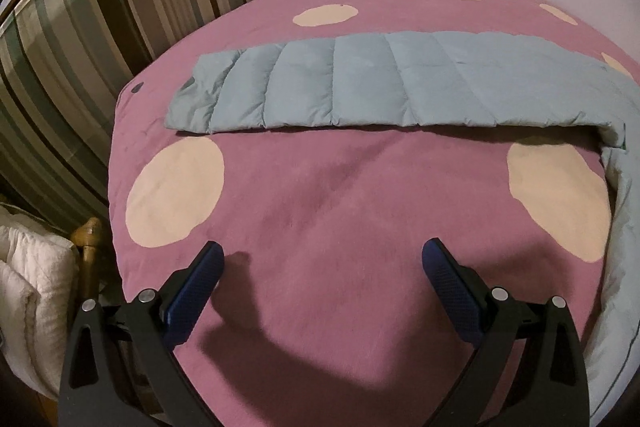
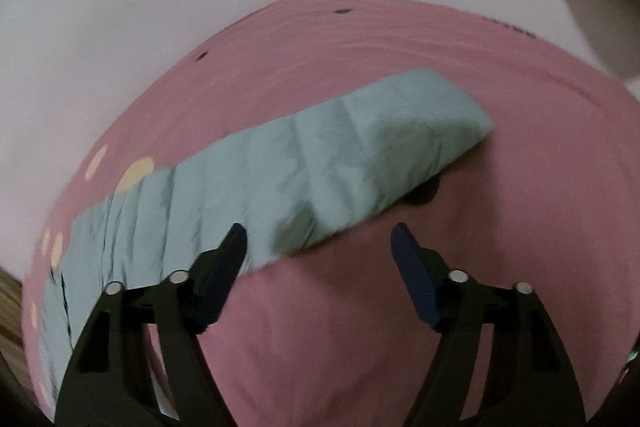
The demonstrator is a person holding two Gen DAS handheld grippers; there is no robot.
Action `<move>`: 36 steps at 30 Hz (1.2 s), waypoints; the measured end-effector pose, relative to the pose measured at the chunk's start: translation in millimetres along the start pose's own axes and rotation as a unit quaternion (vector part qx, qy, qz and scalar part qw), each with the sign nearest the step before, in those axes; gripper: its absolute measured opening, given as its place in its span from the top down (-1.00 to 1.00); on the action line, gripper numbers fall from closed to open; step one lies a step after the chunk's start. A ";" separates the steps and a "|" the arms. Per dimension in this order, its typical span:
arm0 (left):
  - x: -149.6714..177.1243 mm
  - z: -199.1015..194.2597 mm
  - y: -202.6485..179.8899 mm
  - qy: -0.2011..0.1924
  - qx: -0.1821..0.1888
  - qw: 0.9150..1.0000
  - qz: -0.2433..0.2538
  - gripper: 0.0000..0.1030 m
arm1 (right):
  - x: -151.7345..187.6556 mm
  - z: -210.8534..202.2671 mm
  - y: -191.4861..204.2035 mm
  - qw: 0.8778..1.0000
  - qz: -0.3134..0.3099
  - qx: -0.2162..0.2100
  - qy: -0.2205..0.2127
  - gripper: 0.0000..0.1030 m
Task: Fold large clothes
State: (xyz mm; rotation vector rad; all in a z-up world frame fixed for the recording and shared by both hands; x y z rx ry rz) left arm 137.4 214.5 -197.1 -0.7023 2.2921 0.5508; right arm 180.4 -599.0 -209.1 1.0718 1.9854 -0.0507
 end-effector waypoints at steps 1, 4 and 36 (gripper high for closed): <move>0.0 1.5 -0.5 -0.002 -0.003 1.000 -0.002 -0.93 | -3.9 7.5 -7.0 1.000 0.017 0.002 0.002 -0.29; 0.1 3.8 -1.2 -0.006 -0.008 1.000 -0.006 -0.93 | -8.7 20.1 -18.5 0.999 0.041 0.006 0.001 -0.24; 1.2 5.0 -6.6 -0.028 -0.042 0.998 0.023 -0.93 | -47.6 80.6 -82.8 0.981 0.181 0.044 -0.045 0.47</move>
Point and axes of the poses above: each gripper's, at about its wrist camera, not at the fingertips, and z roughly the way its jaws point, y to its left, x to its underside, the point moved 2 cm from there along z, roughly the way its jaws point, and after that the axes turned 11 degrees about -y, right-handed, at the moved point
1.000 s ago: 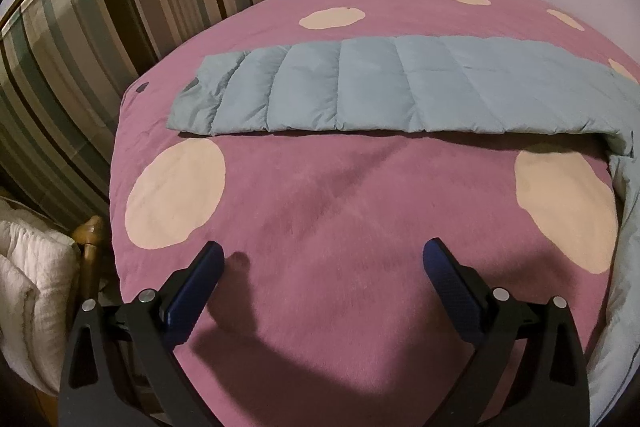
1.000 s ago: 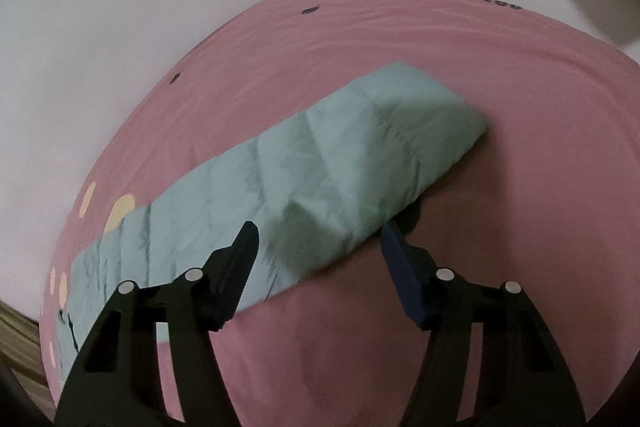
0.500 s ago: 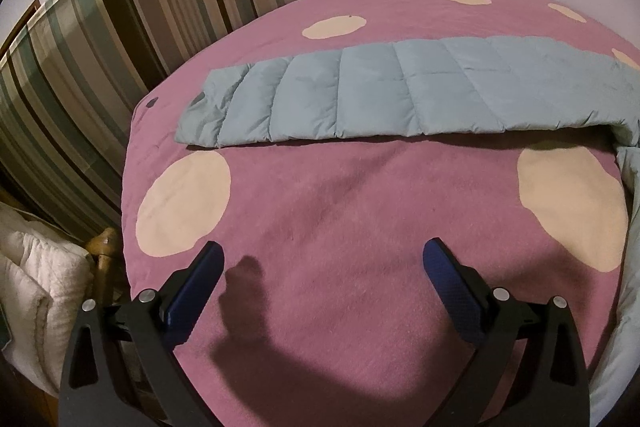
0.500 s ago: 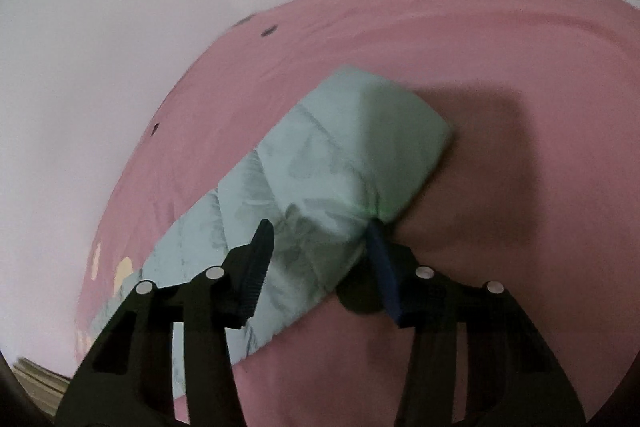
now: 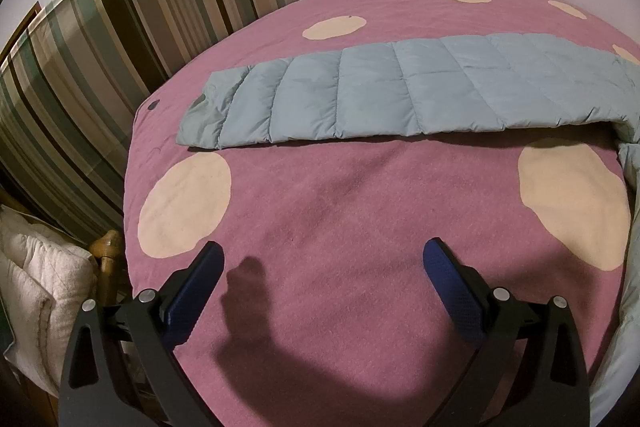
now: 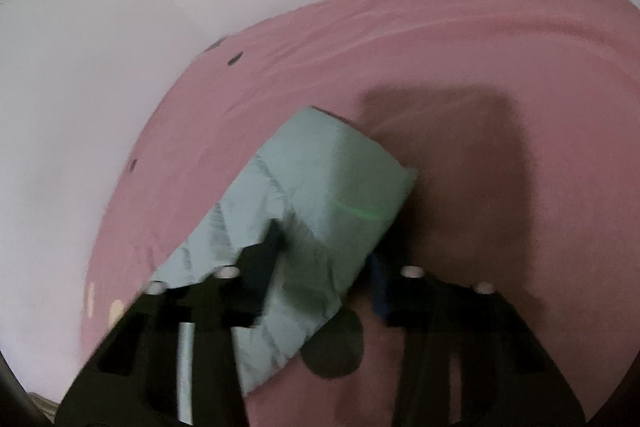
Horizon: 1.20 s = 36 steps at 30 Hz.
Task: Fold large clothes
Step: 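Move the right tool to the other sleeve cuff and grasp it, then lift the sleeve with the right tool, lay it over the body, open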
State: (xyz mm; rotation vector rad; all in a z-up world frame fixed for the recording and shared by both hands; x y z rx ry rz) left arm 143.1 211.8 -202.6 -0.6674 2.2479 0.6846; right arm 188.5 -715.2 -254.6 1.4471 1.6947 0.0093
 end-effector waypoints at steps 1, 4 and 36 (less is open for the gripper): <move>0.1 0.1 0.1 0.000 0.000 1.000 0.000 -0.93 | -0.2 3.0 1.3 1.000 -0.002 -0.001 0.001 0.58; 0.3 0.4 0.4 0.001 0.000 1.000 0.000 -0.93 | -1.8 9.6 3.3 1.000 -0.002 -0.022 0.012 0.90; 0.1 1.3 6.8 0.004 0.013 1.000 -0.014 -0.93 | 264.5 -190.7 302.1 0.870 -0.392 -0.293 0.055 0.93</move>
Point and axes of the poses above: each gripper's, at about its wrist camera, not at the fingertips, and z roughly the way its jaws point, y to its left, x to its underside, the point moved 2 cm from there along z, roughly the way its jaws point, and after that the axes turned 11 degrees about -y, right-handed, at the moved point
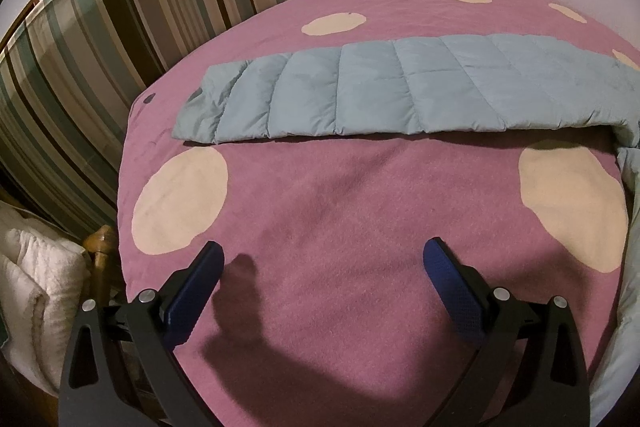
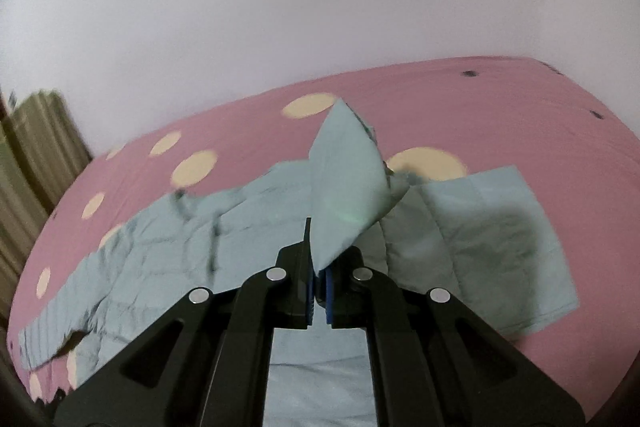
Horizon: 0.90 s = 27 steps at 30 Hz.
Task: Fold large clothes
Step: 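Lift the sleeve with the right tool, lay it over the body, open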
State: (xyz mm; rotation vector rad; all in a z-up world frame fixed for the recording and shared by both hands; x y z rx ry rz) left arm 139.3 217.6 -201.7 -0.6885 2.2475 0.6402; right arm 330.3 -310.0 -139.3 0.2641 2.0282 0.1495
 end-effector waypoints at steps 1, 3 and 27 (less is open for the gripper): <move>0.1 0.1 0.8 0.000 0.001 1.000 -0.001 -0.93 | 3.9 5.5 12.3 1.000 -0.008 -0.007 0.008 0.93; 0.1 0.9 2.7 0.002 0.005 1.000 -0.005 -0.93 | 10.6 11.0 30.5 0.999 -0.022 -0.019 0.019 0.93; 0.2 3.4 2.5 0.008 0.020 0.999 -0.024 -0.93 | 107.0 69.1 176.8 0.972 -0.151 -0.094 0.156 0.91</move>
Point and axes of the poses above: each gripper's, at about its wrist camera, not at the fingertips, and z roughly the way its jaws point, y to its left, x to its underside, the point moved 2 cm from there along z, roughly the way its jaws point, and after that the axes turned 11 degrees about -y, right-handed, at the moved point
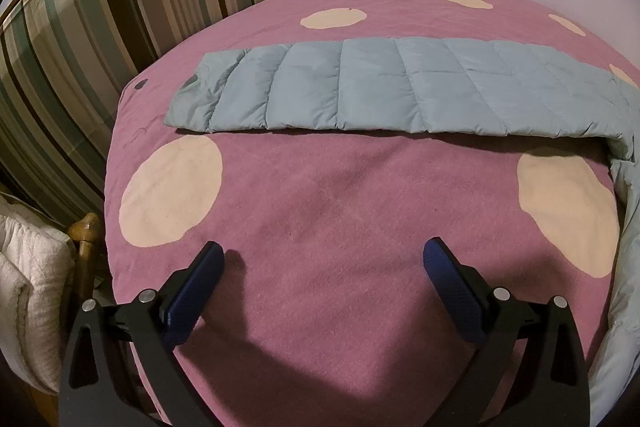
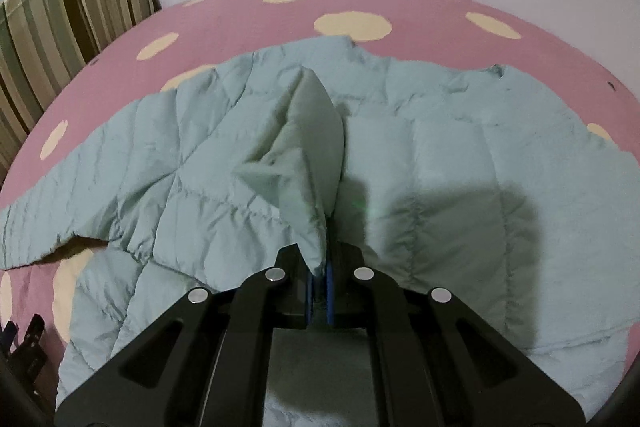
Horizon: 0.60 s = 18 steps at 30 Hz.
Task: Fold large clothes
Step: 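Lift the sleeve with the right tool, lay it over the body, open, then grasp the jacket side edge with the right tool and fold it inward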
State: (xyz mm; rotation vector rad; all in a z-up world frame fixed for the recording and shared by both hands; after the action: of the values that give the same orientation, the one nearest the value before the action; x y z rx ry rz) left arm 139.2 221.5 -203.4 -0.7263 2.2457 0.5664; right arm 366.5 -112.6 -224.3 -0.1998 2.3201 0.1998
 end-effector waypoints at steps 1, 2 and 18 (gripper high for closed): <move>0.0 0.0 0.2 0.000 0.000 1.000 0.000 -0.93 | 1.0 1.9 1.6 1.000 -0.001 -0.002 0.004 0.88; -0.1 0.1 0.2 0.000 0.000 1.000 0.000 -0.93 | 1.8 3.4 3.0 1.000 -0.003 -0.003 0.007 0.84; -0.5 -0.3 0.1 0.000 0.000 1.000 0.000 -0.93 | -6.6 -57.3 -9.1 0.993 0.043 -0.109 -0.014 0.03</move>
State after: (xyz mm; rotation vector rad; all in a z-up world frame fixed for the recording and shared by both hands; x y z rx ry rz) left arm 139.3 221.6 -202.8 -0.7263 2.2462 0.5670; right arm 332.6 -132.7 -181.2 -0.2046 2.2791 0.4980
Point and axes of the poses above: each gripper's, at about its wrist camera, not at the fingertips, and z roughly the way its jaws point, y to its left, x to its underside, the point moved 2 cm from there along z, roughly the way its jaws point, and after that the axes turned 11 degrees about -y, right-handed, at the moved point
